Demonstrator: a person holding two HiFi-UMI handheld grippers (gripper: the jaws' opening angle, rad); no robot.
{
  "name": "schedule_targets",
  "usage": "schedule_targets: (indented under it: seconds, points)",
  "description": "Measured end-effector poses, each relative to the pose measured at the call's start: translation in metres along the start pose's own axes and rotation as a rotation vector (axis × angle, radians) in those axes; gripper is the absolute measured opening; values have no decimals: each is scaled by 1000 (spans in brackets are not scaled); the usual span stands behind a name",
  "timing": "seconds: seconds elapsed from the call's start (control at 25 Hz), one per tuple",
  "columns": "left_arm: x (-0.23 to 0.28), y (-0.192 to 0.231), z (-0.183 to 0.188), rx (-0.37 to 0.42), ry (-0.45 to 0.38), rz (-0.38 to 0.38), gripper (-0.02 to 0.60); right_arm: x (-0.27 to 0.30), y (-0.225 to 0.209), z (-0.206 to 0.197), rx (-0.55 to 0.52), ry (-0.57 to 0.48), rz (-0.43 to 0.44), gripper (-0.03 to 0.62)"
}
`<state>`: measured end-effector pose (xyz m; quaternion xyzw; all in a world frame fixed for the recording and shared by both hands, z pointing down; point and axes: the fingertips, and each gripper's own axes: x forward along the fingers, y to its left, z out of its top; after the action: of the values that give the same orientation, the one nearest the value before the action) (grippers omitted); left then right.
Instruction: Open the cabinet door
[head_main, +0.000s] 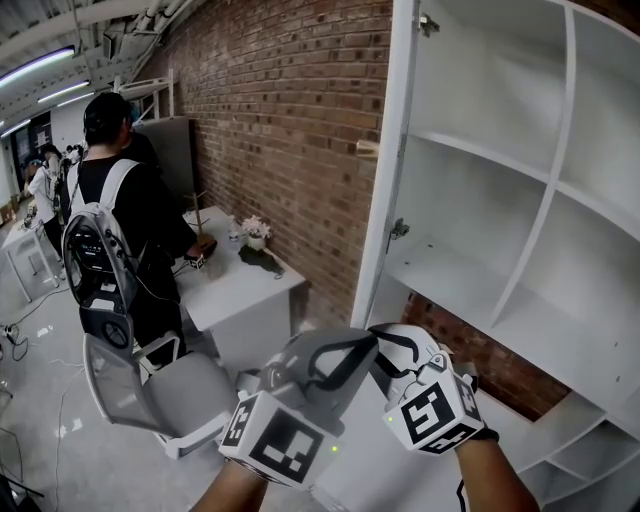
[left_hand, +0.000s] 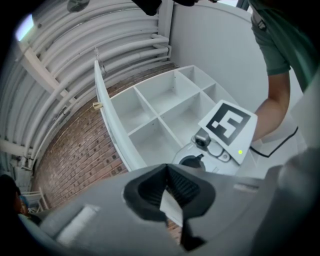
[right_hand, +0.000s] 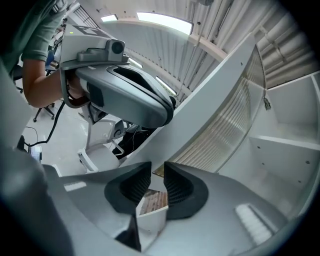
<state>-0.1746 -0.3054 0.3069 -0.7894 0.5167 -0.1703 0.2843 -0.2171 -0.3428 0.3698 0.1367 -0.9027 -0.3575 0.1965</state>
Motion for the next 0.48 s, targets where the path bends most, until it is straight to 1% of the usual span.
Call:
schedule_targets:
  seconds: [0.04,0.12,0.16,0.2,0.28,0.32,0.4,0.48]
  points:
    - [-1,2,0,1,-4,1,2,5,4,3,-1,-3,0,78]
    - [-3,4,0,2,-11,0,2,17,15,11,-5,-16,6,11]
    - [-2,4,0,2,-13,-3,2,24,21,15,0,-24,18,4]
    - [-2,4,-2,1,-12,-7,2,31,27,17,12,-30,38,4]
    - [1,5,-6,-5,-7,-13,2,42,38,16,41,-33,80,49]
    - [2,6,-9,-9,-5,-15,2,45,41,13,53,-29,90,49]
    - [6,7,-13,-17,-8,-24,2,42,40,3,82,-20,83,49]
    - [11,7,-15,-21,-14,-42,2,33,33,-9,119,-7,51,49]
